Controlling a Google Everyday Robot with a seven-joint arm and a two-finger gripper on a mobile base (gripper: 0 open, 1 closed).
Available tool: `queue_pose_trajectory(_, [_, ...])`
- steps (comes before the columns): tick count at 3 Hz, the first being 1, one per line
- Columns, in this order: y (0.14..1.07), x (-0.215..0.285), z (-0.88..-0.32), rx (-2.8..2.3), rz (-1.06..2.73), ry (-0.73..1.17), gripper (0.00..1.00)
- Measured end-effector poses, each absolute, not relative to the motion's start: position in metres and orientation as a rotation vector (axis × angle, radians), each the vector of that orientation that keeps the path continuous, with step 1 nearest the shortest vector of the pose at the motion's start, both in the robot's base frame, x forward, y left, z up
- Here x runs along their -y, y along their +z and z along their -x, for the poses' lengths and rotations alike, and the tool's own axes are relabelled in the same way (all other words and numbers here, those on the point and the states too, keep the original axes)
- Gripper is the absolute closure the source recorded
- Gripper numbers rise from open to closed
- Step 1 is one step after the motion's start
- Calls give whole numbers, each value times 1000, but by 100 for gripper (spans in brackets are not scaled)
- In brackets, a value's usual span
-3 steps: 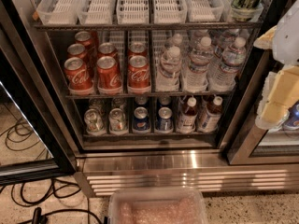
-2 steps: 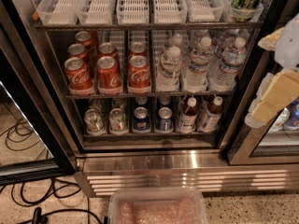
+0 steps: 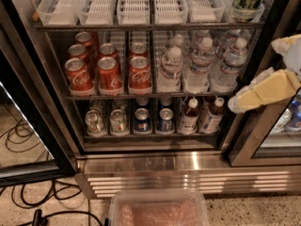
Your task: Pick green can from top shelf of fridge
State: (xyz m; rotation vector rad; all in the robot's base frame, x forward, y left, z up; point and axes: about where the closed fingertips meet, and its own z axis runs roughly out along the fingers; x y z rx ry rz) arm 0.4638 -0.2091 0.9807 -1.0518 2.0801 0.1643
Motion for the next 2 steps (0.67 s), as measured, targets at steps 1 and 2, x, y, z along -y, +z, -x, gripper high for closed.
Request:
queue_pose_trajectory(1, [998, 195, -486, -1996, 957, 204, 0])
queue_pose_trajectory(2, [1013, 178, -502, -1932, 916, 215, 0])
